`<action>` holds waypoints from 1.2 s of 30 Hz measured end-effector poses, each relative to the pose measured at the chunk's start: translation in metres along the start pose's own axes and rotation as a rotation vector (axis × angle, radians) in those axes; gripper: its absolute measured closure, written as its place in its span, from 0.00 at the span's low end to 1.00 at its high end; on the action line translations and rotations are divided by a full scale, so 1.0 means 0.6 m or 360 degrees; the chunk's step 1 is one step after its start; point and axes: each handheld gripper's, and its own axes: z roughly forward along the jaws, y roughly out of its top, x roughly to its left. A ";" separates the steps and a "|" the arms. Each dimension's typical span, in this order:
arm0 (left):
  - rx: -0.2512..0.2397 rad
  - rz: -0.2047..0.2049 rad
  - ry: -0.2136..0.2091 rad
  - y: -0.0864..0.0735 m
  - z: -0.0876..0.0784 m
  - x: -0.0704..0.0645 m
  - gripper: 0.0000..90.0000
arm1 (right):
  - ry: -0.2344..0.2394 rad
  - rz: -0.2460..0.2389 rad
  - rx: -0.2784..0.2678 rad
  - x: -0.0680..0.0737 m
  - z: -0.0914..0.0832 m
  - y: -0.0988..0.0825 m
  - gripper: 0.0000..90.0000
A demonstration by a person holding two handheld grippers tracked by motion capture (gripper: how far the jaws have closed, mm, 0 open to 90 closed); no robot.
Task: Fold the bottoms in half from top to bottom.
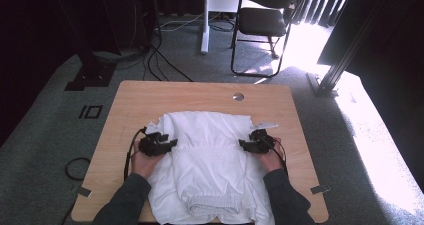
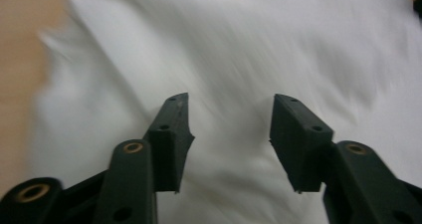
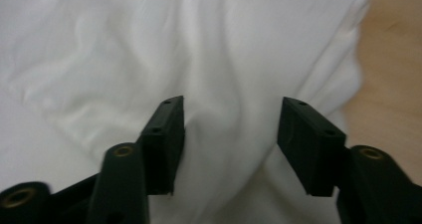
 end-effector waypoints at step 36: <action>0.0260 -0.0308 0.0249 0.051 0.097 0.140 0.32 | -0.0140 0.0287 0.0065 -0.065 0.103 0.073 0.58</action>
